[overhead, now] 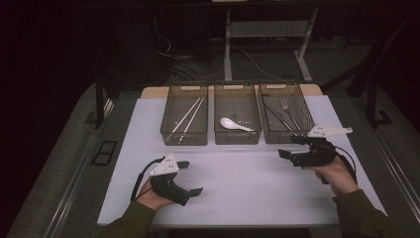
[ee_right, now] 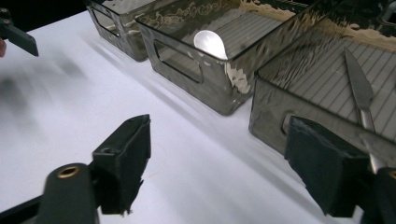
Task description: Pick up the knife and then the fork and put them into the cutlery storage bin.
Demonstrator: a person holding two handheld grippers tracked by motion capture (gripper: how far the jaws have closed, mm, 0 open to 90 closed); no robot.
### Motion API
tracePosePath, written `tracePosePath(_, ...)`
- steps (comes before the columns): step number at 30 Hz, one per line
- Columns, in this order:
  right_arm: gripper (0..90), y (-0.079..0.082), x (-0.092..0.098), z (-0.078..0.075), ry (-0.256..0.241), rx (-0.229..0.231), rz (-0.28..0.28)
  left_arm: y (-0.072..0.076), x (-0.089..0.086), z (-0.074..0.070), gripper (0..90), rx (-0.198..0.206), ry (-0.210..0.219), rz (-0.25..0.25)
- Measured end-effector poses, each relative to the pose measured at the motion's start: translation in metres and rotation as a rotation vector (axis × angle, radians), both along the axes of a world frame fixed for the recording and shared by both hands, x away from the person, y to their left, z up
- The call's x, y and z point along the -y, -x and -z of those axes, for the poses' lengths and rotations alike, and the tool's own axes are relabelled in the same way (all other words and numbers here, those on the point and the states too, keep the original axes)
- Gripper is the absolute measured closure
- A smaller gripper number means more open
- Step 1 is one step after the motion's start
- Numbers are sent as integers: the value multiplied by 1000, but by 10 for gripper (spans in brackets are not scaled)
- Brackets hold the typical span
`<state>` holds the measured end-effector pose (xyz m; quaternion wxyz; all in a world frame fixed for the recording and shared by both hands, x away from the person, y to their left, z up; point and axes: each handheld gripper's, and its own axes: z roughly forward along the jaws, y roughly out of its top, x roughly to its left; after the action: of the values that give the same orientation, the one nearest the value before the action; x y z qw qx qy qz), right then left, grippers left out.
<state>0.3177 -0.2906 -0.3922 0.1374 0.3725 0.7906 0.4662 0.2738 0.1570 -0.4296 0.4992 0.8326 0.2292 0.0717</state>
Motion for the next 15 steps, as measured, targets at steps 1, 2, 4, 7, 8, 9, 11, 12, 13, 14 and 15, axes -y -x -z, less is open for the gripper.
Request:
tracePosePath(1, 214, 3, 0, 2, -1, 4, 5, 0, 0, 0, 0, -2, 2, 0)
tracePosePath(2, 209, 5, 0, 4, -4, 4, 5, 0, 0, 0, 0, -2, 1, 0)
tracePosePath(4, 203, 10, 0, 9, -6, 6, 5, 0, 0, 0, 0, -1, 0, 2)
tracePosePath(7, 197, 16, 1, 14, 7, 13, 5, 0, 0, 0, 0, -2, -1, 2)
tracePosePath(8, 197, 17, 1, 16, 4, 16, 6, 0, 0, 0, 0, -2, -1, 1)
tracePosePath(9, 192, 19, 1, 17, 2, 17, 4, 0, 0, 0, 0, -2, 0, 1)
tracePosePath(11, 187, 22, 2, 20, -4, 20, 5, 0, 0, 0, 0, -3, 0, 2)
tracePosePath(12, 183, 24, 2, 21, -3, 21, 3, 0, 0, 0, 0, -4, 0, 1)
tracePosePath(13, 183, 26, 2, 23, -3, 21, 6, 0, 0, 0, 0, -4, 0, 1)
tracePosePath(14, 183, 28, 1, 25, -3, 21, 10, 0, 0, 0, 0, -3, 0, 2)
tracePosePath(15, 183, 29, 1, 27, -1, 23, 12, 0, 0, 0, 0, -3, 0, 2)
